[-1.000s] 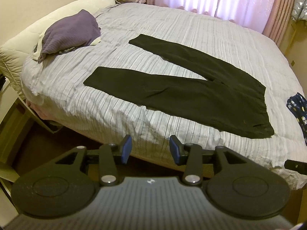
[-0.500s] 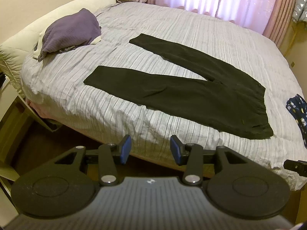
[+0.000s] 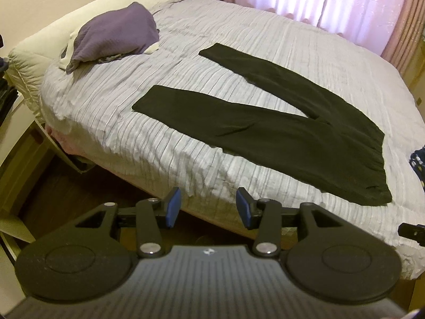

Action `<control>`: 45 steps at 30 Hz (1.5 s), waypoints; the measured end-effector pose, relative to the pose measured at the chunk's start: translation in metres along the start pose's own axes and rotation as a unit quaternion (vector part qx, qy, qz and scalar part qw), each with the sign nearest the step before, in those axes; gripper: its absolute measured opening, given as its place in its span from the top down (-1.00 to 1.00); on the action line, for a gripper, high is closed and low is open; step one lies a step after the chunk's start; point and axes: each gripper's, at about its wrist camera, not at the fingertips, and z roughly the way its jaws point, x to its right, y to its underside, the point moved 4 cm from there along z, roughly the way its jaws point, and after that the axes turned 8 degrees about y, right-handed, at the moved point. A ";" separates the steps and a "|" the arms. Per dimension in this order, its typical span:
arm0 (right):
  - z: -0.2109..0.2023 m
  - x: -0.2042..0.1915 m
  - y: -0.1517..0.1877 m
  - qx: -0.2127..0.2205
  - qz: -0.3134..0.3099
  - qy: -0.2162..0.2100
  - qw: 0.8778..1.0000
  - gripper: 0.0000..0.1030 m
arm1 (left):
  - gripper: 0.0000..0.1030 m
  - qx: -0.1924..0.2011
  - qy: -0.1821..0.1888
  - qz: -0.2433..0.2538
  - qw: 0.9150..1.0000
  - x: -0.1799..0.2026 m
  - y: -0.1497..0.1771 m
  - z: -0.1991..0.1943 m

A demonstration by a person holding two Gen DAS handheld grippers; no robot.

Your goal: Fold clothes

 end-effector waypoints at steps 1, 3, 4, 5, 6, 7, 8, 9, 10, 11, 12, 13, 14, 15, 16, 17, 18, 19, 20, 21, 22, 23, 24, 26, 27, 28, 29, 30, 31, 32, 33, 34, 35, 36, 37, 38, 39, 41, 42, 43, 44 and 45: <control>0.002 -0.001 -0.003 0.000 0.002 0.002 1.000 -0.21 | 0.20 -0.001 0.001 0.000 1.000 -0.002 -0.005 0.004; 0.009 -0.005 -0.011 -0.003 0.007 0.006 1.000 -0.21 | 0.20 -0.002 0.005 0.002 1.000 -0.005 -0.015 0.013; 0.013 -0.007 -0.015 -0.004 0.009 0.007 1.000 -0.21 | 0.20 -0.002 0.007 0.003 1.000 -0.007 -0.022 0.018; 0.017 -0.009 -0.020 -0.006 0.012 0.009 1.000 -0.21 | 0.20 -0.003 0.010 0.004 1.000 -0.009 -0.029 0.025; 0.022 -0.011 -0.025 -0.008 0.015 0.010 1.000 -0.21 | 0.20 -0.004 0.013 0.006 1.000 -0.011 -0.037 0.031; 0.027 -0.013 -0.030 -0.011 0.019 0.011 1.000 -0.21 | 0.20 -0.004 0.015 0.008 1.000 -0.012 -0.044 0.038; 0.032 -0.014 -0.037 -0.013 0.026 0.014 0.999 -0.21 | 0.20 -0.004 0.018 0.010 1.000 -0.014 -0.053 0.044; 0.037 -0.013 -0.042 -0.016 0.032 0.016 0.999 -0.21 | 0.20 -0.004 0.022 0.013 1.000 -0.016 -0.062 0.051; 0.043 -0.012 -0.048 -0.016 0.040 0.022 0.999 -0.21 | 0.20 -0.002 0.029 0.018 0.999 -0.018 -0.073 0.059; 0.048 -0.012 -0.055 -0.017 0.048 0.027 0.998 -0.21 | 0.20 -0.001 0.035 0.023 0.999 -0.019 -0.082 0.065; 0.053 -0.010 -0.061 -0.017 0.059 0.035 0.998 -0.21 | 0.20 -0.001 0.041 0.028 0.999 -0.020 -0.092 0.072; 0.058 -0.008 -0.067 -0.016 0.070 0.042 0.997 -0.21 | 0.20 -0.002 0.047 0.037 0.998 -0.021 -0.105 0.081; 0.062 -0.005 -0.073 -0.017 0.085 0.052 0.995 -0.21 | 0.20 -0.003 0.051 0.045 0.998 -0.022 -0.116 0.087; 0.065 -0.002 -0.078 -0.017 0.099 0.061 0.993 -0.21 | 0.20 -0.005 0.055 0.054 0.997 -0.022 -0.128 0.093; 0.068 0.001 -0.084 -0.017 0.114 0.070 0.991 -0.21 | 0.20 -0.006 0.060 0.061 0.996 -0.023 -0.137 0.098; 0.070 0.004 -0.087 -0.017 0.129 0.078 0.988 -0.21 | 0.20 -0.006 0.068 0.070 0.995 -0.023 -0.148 0.103; 0.071 0.008 -0.091 -0.018 0.143 0.085 0.986 -0.21 | 0.20 -0.006 0.076 0.079 0.994 -0.023 -0.158 0.108; 0.072 0.012 -0.094 -0.017 0.158 0.093 0.983 -0.21 | 0.20 -0.007 0.084 0.088 0.993 -0.022 -0.169 0.113; 0.073 0.018 -0.096 -0.016 0.174 0.103 0.979 -0.21 | 0.20 -0.008 0.089 0.096 0.991 -0.022 -0.177 0.119; 0.074 0.021 -0.096 -0.017 0.188 0.115 0.975 -0.21 | 0.20 -0.009 0.094 0.104 0.990 -0.021 -0.186 0.126; 0.076 0.024 -0.095 -0.021 0.202 0.126 0.971 -0.21 | 0.20 -0.014 0.099 0.110 0.989 -0.021 -0.191 0.133; 0.078 0.027 -0.094 -0.026 0.215 0.137 0.967 -0.21 | 0.20 -0.019 0.104 0.115 0.988 -0.020 -0.196 0.141; 0.080 0.030 -0.093 -0.030 0.228 0.148 0.962 -0.21 | 0.20 -0.023 0.108 0.120 0.987 -0.020 -0.201 0.148; 0.083 0.033 -0.087 -0.040 0.251 0.162 0.954 -0.21 | 0.20 -0.035 0.120 0.131 0.984 -0.018 -0.208 0.163; 0.085 0.033 -0.084 -0.044 0.258 0.167 0.951 -0.21 | 0.20 -0.043 0.124 0.136 0.982 -0.016 -0.208 0.170; 0.086 0.033 -0.081 -0.048 0.265 0.171 0.948 -0.21 | 0.20 -0.054 0.127 0.143 0.980 -0.013 -0.208 0.180; 0.088 0.033 -0.078 -0.055 0.270 0.176 0.945 -0.21 | 0.20 -0.063 0.128 0.147 0.979 -0.011 -0.207 0.186; 0.090 0.032 -0.075 -0.062 0.272 0.179 0.944 -0.21 | 0.20 -0.072 0.131 0.150 0.977 -0.009 -0.205 0.192; 0.093 0.031 -0.073 -0.069 0.274 0.182 0.942 -0.21 | 0.20 -0.080 0.137 0.155 0.975 -0.006 -0.204 0.198; 0.095 0.030 -0.070 -0.074 0.276 0.184 0.940 -0.21 | 0.20 -0.087 0.143 0.159 0.973 -0.003 -0.202 0.204; 0.098 0.030 -0.067 -0.080 0.279 0.186 0.939 -0.21 | 0.20 -0.095 0.148 0.163 0.971 0.000 -0.201 0.210; 0.101 0.030 -0.066 -0.084 0.279 0.187 0.938 -0.21 | 0.20 -0.100 0.148 0.167 0.970 0.004 -0.199 0.215; 0.104 0.030 -0.065 -0.088 0.278 0.187 0.938 -0.21 | 0.20 -0.105 0.148 0.171 0.968 0.007 -0.198 0.219; 0.107 0.031 -0.064 -0.092 0.278 0.187 0.938 -0.21 | 0.20 -0.110 0.148 0.174 0.967 0.011 -0.197 0.224; 0.110 0.031 -0.063 -0.096 0.278 0.188 0.937 -0.21 | 0.20 -0.112 0.148 0.176 0.967 0.014 -0.197 0.228; 0.114 0.033 -0.065 -0.097 0.276 0.187 0.938 -0.21 | 0.20 -0.114 0.149 0.178 0.966 0.017 -0.198 0.231; 0.118 0.036 -0.066 -0.098 0.274 0.186 0.938 -0.21 | 0.20 -0.116 0.149 0.179 0.965 0.021 -0.199 0.235; 0.128 0.044 -0.075 -0.098 0.270 0.184 0.940 -0.21 | 0.20 -0.116 0.149 0.179 0.966 0.029 -0.205 0.243; 0.134 0.048 -0.080 -0.099 0.267 0.182 0.941 -0.21 | 0.20 -0.116 0.148 0.177 0.966 0.033 -0.208 0.246; 0.141 0.052 -0.086 -0.099 0.263 0.179 0.943 -0.21 | 0.20 -0.117 0.149 0.176 0.966 0.038 -0.211 0.250; 0.150 0.057 -0.093 -0.101 0.259 0.177 0.944 -0.21 | 0.20 -0.118 0.149 0.173 0.966 0.044 -0.214 0.254; 0.158 0.061 -0.100 -0.103 0.253 0.175 0.946 -0.21 | 0.20 -0.120 0.150 0.170 0.967 0.051 -0.216 0.261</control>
